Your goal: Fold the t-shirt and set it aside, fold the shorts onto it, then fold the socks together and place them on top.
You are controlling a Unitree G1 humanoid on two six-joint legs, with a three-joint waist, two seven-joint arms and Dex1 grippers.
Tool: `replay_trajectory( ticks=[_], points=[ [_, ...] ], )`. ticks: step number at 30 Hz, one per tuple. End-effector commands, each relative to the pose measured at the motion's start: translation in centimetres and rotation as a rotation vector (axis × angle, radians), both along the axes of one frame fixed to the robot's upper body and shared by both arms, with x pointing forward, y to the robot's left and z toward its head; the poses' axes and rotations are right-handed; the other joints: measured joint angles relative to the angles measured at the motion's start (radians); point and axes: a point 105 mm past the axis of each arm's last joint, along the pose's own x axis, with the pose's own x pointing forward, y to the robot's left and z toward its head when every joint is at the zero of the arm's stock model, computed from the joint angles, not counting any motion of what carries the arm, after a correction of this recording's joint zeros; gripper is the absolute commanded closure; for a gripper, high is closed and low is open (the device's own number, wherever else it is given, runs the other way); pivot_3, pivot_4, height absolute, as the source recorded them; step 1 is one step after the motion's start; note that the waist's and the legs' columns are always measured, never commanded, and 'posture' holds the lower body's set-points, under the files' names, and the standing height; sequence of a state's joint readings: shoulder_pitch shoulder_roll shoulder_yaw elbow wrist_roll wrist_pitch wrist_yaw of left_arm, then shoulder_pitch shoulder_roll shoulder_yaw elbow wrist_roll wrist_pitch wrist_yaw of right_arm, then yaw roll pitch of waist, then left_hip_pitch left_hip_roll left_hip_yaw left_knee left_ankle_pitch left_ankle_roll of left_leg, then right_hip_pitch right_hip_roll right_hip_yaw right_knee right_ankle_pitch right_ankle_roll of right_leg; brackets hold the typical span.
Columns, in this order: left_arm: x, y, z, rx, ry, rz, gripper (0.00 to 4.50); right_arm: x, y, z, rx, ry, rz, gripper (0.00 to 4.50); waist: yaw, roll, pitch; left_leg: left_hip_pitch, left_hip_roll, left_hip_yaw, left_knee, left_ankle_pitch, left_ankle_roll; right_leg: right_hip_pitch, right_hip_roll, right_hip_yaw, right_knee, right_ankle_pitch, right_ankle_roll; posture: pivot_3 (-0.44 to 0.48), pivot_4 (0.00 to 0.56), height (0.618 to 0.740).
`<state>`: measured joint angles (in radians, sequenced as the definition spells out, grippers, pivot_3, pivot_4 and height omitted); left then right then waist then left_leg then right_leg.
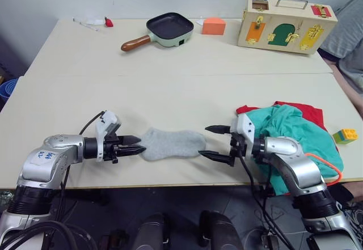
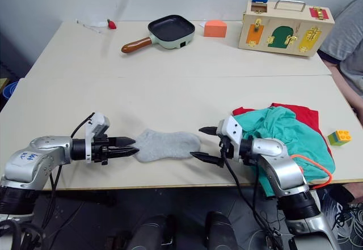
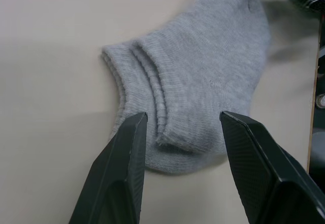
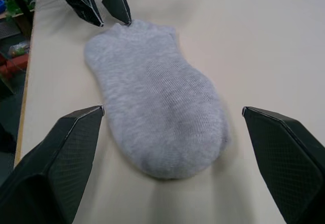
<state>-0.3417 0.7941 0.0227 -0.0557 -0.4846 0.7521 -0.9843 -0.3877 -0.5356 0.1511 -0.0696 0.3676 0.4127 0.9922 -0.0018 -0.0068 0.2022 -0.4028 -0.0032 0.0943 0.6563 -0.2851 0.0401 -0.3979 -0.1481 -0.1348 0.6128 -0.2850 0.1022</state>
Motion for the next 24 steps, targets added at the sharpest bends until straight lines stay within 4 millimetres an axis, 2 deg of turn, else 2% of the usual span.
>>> replay_trajectory(
  ticks=[1, 5, 7, 9, 14, 19, 20, 24],
  points=[
    [0.2, -0.3, 0.1, -0.001, -0.018, -0.011, 2.13, 0.3, 0.3, -0.1, -0.025, 0.025, -0.008, 0.04, 0.001, 0.000, 0.000, 0.000, 0.000, 0.000, 0.000, 0.000, 0.000, 0.000, 0.000, 0.000, 0.000, 0.000, 0.000, 0.000, 0.150, 0.740],
    [0.3, -0.9, -0.1, -0.006, -0.018, -0.026, 2.13, 0.5, 0.9, -0.3, -0.034, 0.038, 0.000, 0.04, 0.001, 0.000, 0.000, 0.000, 0.000, 0.000, 0.000, 0.001, 0.002, 0.000, 0.000, 0.000, 0.000, 0.000, 0.000, 0.000, 0.150, 0.740],
    [0.4, -1.1, -0.2, -0.002, -0.020, -0.026, 2.51, 0.6, 1.1, -0.1, -0.024, 0.033, 0.005, 0.40, 0.001, 0.000, 0.000, 0.000, 0.000, 0.000, 0.000, 0.001, 0.002, 0.000, 0.000, 0.000, 0.000, 0.000, 0.000, 0.000, 0.150, 0.740],
    [0.4, -1.2, -0.4, -0.001, -0.022, -0.028, 2.94, 0.7, 1.2, 0.0, -0.022, 0.032, 0.004, 0.85, 0.000, 0.000, 0.000, 0.000, 0.000, 0.000, -0.001, 0.001, 0.002, 0.000, 0.000, 0.000, 0.001, 0.000, 0.000, 0.000, 0.150, 0.740],
    [0.2, -1.3, -0.8, 0.011, -0.029, -0.041, 4.50, 0.8, 1.1, -0.2, -0.033, 0.032, -0.001, 2.66, 0.000, 0.000, 0.000, 0.000, 0.000, 0.000, -0.001, 0.001, 0.002, 0.000, 0.001, 0.000, 0.003, 0.000, 0.000, 0.000, 0.150, 0.740],
    [0.1, -1.2, -0.2, -0.022, -0.072, -0.062, 4.50, 0.8, 1.0, 0.1, -0.034, 0.020, 0.004, 4.25, 0.000, 0.000, 0.000, 0.000, 0.000, 0.000, -0.001, 0.001, 0.002, 0.000, 0.001, 0.000, 0.003, 0.000, 0.000, 0.000, 0.150, 0.740],
    [0.0, -1.1, 0.3, -0.042, -0.085, -0.069, 4.50, 0.8, 0.9, 0.3, -0.036, 0.010, 0.006, 4.43, 0.000, 0.000, 0.000, 0.000, 0.000, 0.000, -0.001, 0.001, 0.002, 0.000, 0.000, 0.000, 0.003, 0.000, 0.000, 0.000, 0.150, 0.740],
    [-0.3, -0.3, 1.7, -0.105, -0.131, -0.085, 4.50, 0.7, 0.7, 1.5, -0.019, -0.025, 0.023, 4.43, -0.001, 0.000, 0.000, 0.000, 0.000, 0.000, -0.001, 0.001, 0.002, 0.000, 0.000, 0.000, 0.003, 0.000, 0.000, 0.000, 0.150, 0.740]
  ],
)
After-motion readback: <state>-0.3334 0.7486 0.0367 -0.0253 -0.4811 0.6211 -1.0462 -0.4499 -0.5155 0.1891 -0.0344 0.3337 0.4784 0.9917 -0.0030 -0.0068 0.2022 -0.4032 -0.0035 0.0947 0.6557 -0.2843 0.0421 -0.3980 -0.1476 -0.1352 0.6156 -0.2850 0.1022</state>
